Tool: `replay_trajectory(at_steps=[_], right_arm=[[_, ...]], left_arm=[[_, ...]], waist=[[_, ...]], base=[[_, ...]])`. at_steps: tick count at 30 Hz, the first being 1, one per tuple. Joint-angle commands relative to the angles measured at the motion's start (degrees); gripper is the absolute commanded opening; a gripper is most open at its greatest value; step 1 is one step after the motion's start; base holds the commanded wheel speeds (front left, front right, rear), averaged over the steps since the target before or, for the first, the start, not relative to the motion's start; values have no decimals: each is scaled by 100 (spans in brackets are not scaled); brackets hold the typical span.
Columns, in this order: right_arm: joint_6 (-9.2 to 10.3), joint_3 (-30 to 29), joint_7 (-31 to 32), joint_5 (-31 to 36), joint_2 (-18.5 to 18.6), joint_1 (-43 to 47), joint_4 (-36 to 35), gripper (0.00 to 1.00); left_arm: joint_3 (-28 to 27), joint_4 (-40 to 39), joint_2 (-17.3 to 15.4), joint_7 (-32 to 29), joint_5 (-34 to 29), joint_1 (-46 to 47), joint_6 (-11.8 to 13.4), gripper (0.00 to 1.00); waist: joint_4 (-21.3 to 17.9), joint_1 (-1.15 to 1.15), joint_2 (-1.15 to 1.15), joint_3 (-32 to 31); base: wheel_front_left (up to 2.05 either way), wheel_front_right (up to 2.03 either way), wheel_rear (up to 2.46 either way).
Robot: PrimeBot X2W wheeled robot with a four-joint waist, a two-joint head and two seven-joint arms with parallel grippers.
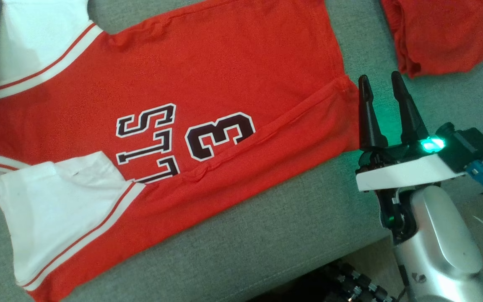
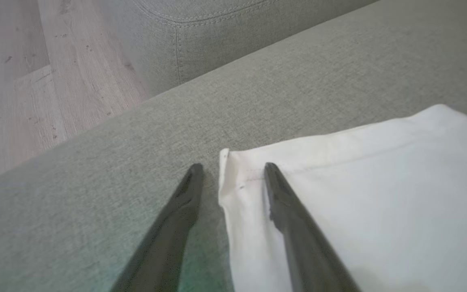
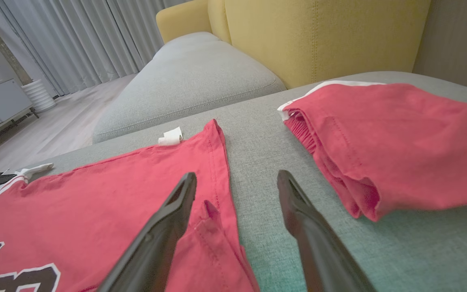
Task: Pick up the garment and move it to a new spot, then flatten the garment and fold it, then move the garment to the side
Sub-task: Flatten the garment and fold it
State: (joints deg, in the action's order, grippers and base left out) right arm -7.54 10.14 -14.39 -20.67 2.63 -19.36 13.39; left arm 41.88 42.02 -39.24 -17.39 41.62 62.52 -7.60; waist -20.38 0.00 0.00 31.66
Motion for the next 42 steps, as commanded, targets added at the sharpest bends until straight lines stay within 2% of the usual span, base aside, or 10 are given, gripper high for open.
replay_trajectory(at_steps=[1, 7, 13, 18, 22, 26, 31, 37, 42], right_arm=[[5, 39, -61, -24, 25, -21, -162, 100], [5, -35, -61, 84, 25, -34, -56, 100], [5, -232, -61, 299, 25, -44, 99, 100], [5, -751, -61, 718, 25, -59, 412, 100], [5, -1147, 59, 1180, 25, -198, 601, 100], [5, -1556, 468, 1640, 25, -484, 700, 100], [5, -2030, 1415, 2122, 25, -1061, 1077, 100], [5, -2243, 2152, 2656, 40, -1925, 1736, 100], [5, -2287, 2438, 3326, 352, -2475, 2427, 100]], left_arm=[[-69, -9, -249, -33, 153, 137, 11, 0], [34, 90, -116, 442, 291, 142, 11, 0], [135, 44, 142, 1456, 199, 13, 18, 0], [240, -240, 454, 2114, 110, -384, 78, 0], [313, -747, 527, 2393, 29, -721, 283, 0], [382, -1424, 508, 2463, 7, -1079, 488, 0], [503, -2305, 427, 2269, 54, -1502, 707, 0], [578, -3119, 260, 2034, -4, -1701, 984, 0], [579, -3511, 223, 1894, 22, -1693, 1080, 0]], waist=[[14, 0, 0, -20], [138, 0, 0, -217], [455, 0, 0, -638], [892, 0, 0, -970], [1225, 0, 0, -1121], [1534, 0, 0, -1203], [1821, 0, 0, -1190], [2040, 0, 0, -1010], [2173, 0, 0, -796]], base=[[0, 0, 0], [0, 0, 0], [0, 0, 0], [0, 0, 0], [0, 0, 0], [0, 0, 0], [0, 0, 0], [0, 0, 0], [0, 0, 0]])
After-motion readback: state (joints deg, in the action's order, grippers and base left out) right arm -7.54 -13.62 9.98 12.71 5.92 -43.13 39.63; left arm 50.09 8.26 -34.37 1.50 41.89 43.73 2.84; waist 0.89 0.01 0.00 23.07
